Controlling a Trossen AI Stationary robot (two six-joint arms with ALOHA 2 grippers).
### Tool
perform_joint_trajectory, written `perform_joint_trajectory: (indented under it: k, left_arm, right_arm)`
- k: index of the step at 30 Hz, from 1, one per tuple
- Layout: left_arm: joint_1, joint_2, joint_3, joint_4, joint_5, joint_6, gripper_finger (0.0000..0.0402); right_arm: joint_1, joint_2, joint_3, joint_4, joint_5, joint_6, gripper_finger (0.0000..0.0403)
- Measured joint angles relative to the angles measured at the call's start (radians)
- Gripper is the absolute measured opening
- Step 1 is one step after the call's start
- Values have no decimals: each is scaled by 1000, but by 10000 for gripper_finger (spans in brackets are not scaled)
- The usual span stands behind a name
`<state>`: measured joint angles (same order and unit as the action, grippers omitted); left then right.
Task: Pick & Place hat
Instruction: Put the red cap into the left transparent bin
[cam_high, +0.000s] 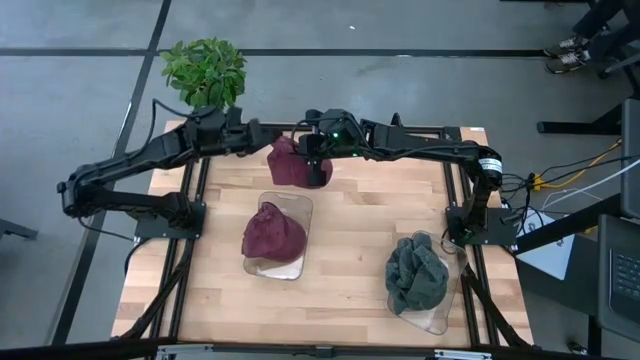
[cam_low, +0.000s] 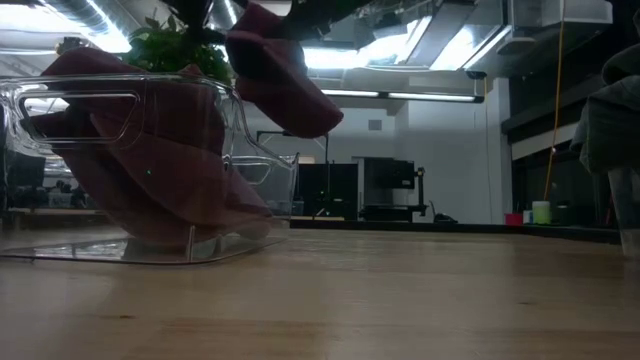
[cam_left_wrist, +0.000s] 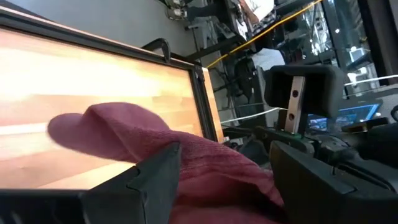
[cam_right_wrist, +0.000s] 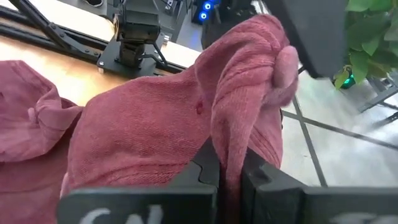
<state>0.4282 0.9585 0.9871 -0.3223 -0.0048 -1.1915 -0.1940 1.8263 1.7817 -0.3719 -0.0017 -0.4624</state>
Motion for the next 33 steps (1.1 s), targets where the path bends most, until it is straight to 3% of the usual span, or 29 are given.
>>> perform_joint_trajectory:
  k: [15, 20, 27, 33]
  left_arm:
    - [13, 75, 0, 88, 189, 15, 230]
    - [12, 69, 0, 86, 214, 31, 169]
    - [12, 46, -1, 80, 210, 105, 33]
    - [11, 26, -1, 76, 216, 235, 31]
  right_arm:
    - [0, 0, 0, -2, 0, -47, 14]
    - [0, -1, 0, -10, -1, -41, 24]
    - [0, -1, 0, -9, 0, 56, 39]
    - [-2, -2, 2, -8, -49, 141, 46]
